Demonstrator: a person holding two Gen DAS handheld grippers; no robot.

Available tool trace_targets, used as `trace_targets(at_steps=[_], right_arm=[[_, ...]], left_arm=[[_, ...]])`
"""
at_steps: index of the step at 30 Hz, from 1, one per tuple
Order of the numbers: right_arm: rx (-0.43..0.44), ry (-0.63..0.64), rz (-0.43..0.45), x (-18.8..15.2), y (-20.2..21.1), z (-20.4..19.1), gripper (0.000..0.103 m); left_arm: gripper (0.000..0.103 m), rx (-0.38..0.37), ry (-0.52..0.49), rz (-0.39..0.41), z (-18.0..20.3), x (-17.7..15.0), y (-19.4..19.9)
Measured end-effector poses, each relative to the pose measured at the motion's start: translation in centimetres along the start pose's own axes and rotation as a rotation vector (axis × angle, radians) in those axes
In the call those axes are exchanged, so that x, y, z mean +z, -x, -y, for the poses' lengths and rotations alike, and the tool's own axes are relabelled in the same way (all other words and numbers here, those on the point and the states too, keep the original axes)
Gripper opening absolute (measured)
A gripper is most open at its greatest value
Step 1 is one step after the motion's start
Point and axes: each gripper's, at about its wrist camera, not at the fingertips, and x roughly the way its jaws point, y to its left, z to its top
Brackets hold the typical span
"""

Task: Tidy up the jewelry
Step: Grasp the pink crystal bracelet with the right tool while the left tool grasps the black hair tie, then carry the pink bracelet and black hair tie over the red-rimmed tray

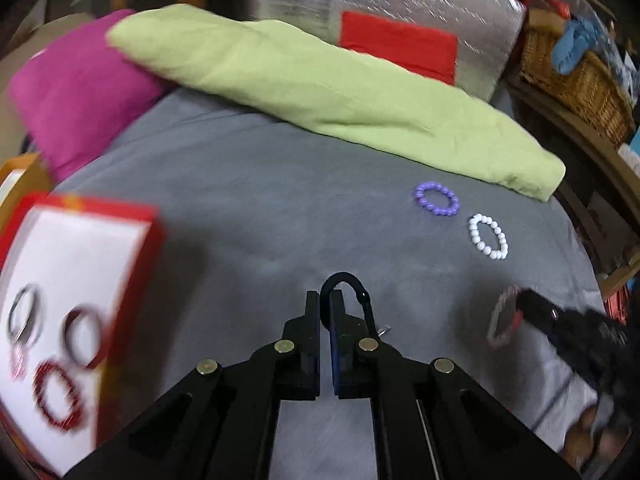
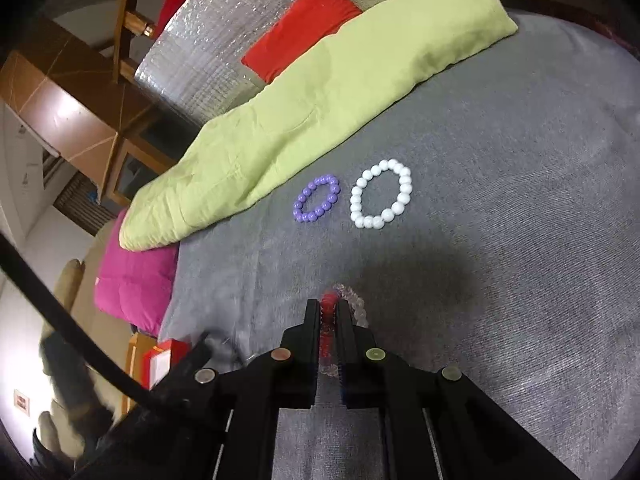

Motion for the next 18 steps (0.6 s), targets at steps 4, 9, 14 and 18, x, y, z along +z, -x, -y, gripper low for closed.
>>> trace_targets(at_steps=[4,9,14,18], right_arm=[[-0.049,0.100,-0.002,-1.0,-0.1,-1.8,0.008],[-0.096,0.210,0.017,-2.1,0.3,-3.8,0.008],[-0.110,0.226,0.031,-3.3,1.1,-4.5,0.008],[-0.116,0.244,0.024,-4.2,1.3,-4.9,0.008]], left_arm=[[0.004,0.009,0.051,0.036,-3.2,-1.8,3.4],[0.004,0.016,0.060,0.058,-5.2,-3.3,4.3],[0.004,-0.014,0.090,0.066,-5.8,-3.3,4.3],[0.004,-0.024,0.083,0.051,-5.4,-3.6,3.8]])
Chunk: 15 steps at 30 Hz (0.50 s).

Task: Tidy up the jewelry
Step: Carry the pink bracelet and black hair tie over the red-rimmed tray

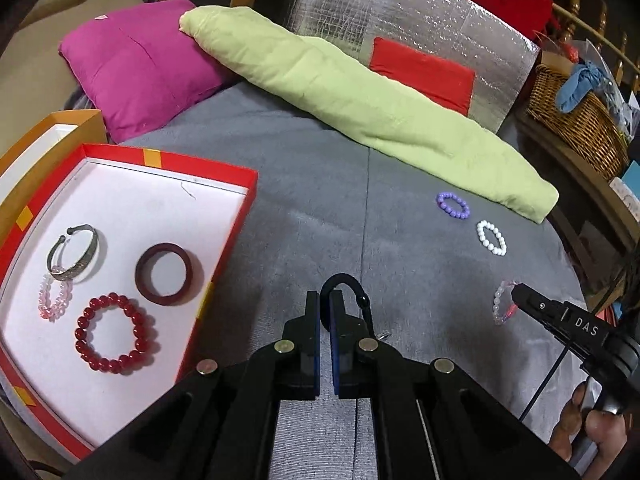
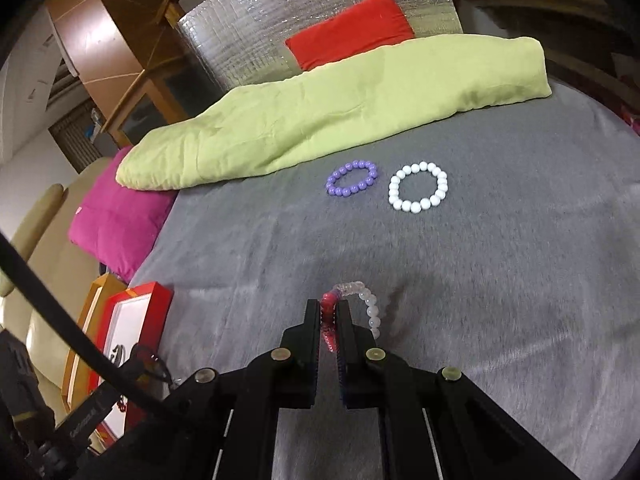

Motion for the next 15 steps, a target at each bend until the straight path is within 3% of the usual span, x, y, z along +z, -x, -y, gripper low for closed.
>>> trace_targets(at_steps=[15], right_arm=[[0.009,0.010,0.009,-0.1,0.3,-0.2,0.008]], left_arm=[[0.004,0.011,-0.063,0.000,1.6,-0.5,-0.3]])
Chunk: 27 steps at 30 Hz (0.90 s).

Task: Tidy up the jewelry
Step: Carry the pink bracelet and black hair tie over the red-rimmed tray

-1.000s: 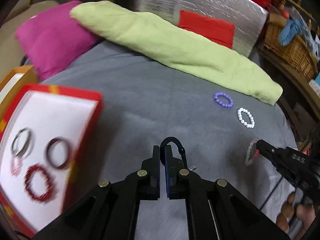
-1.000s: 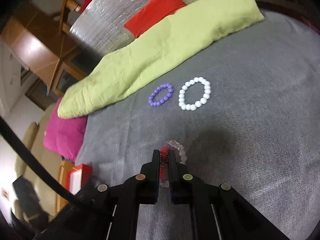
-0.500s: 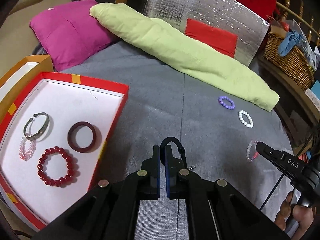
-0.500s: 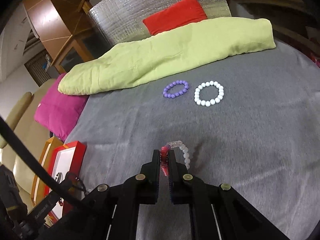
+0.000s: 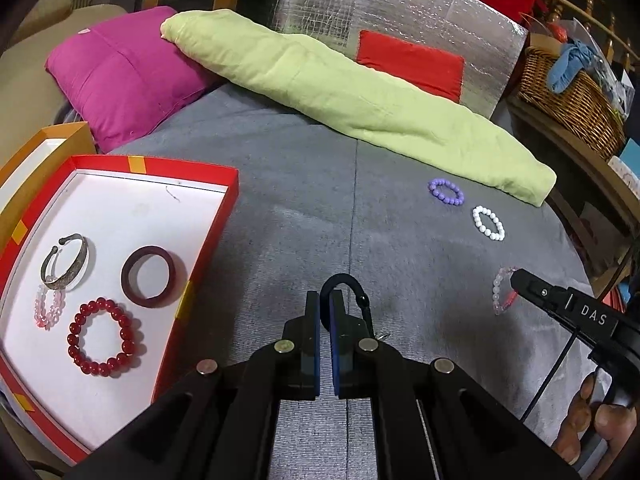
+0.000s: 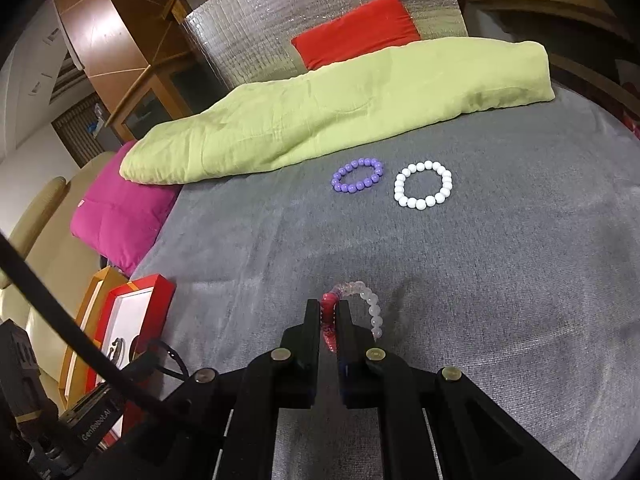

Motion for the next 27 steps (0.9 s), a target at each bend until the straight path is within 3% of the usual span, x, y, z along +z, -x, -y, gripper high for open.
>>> trace_targets(at_steps=[13,27], right_arm=[[0.041,0.000,0.011,-0.9,1.4,-0.8,0.008],[0.169,0.118,-0.029,-4.1,3.1,-8.4,0.008]], left_arm=[[0.004,-0.008,-0.017,0.035,-0.6,-0.4,1.7],[0.005,-0.017,0.023,0.081,-3.5,-2.0,5.2]])
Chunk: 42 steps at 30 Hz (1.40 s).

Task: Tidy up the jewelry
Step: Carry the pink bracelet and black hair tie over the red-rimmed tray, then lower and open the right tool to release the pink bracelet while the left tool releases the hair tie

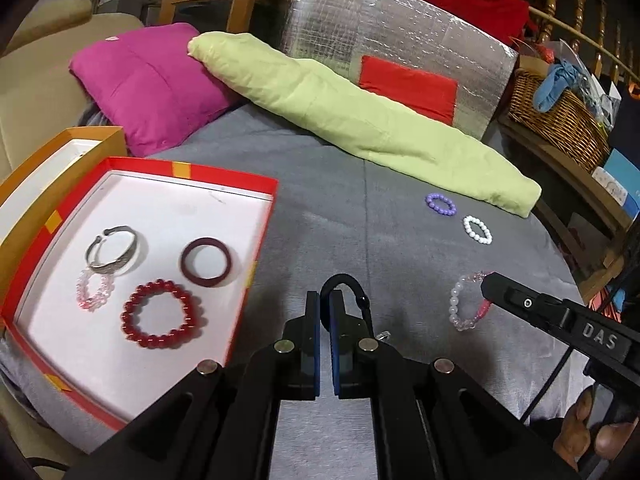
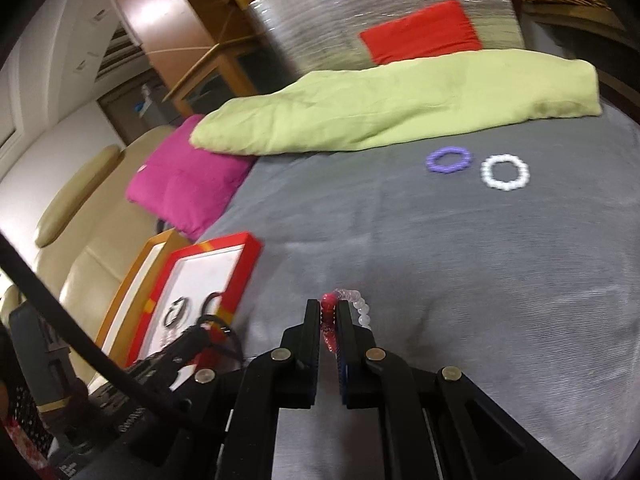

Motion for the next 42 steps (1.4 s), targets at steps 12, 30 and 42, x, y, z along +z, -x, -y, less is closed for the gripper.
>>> trace_targets(at_steps=[12,30,42], right_arm=[[0.090,0.133,-0.054,-0.1,-2.0,-7.1,0.008],[0.344,0.157,-0.272,1.6,-12.7,-17.5,0.008],[0.334,0.078,-0.342,2.7,-19.3,-17.5,0.008]], left_arm=[[0.005,0.045,0.131,0.072,-5.8,1.4,3.3],[0.004,0.230,0.295,0.054,-17.8,2.4,3.3],[0.004,0.272,0.319,0.031,-21.2,3.2,2.1]])
